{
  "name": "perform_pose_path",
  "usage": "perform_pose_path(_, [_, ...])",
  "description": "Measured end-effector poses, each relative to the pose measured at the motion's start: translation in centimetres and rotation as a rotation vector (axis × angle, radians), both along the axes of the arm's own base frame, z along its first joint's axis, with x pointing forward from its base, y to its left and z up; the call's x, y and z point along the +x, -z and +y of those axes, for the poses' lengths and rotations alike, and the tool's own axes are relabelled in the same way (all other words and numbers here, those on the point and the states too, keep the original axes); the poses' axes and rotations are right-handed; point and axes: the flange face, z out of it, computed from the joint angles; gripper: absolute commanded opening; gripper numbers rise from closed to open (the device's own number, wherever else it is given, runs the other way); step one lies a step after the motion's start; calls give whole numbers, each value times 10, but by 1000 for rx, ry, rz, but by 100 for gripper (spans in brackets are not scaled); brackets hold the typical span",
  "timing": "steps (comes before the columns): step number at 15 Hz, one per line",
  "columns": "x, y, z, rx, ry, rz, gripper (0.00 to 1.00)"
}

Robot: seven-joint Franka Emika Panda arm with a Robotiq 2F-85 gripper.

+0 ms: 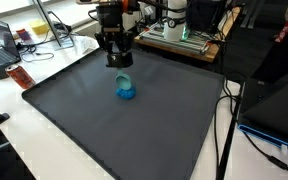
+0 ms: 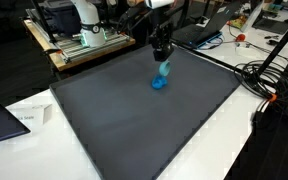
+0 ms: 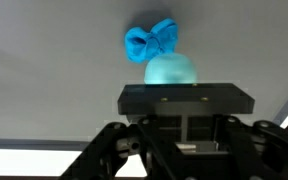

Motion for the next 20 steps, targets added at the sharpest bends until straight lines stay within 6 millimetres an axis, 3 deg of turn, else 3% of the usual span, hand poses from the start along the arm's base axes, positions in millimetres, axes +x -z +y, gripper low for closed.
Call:
perform_pose_path(3, [-15,14,-14,48,1,-84,22])
perform_pose_path(4, [-19,19,-16,66,1,-102,47])
perform_pose_path(8, [-21,24,-16,66,-3,-97,47])
perform_pose_path(9, [-21,24,-16,66,-3,-97,22])
perform_pose_path(20, [-19,43,-25,69,16,-65,22])
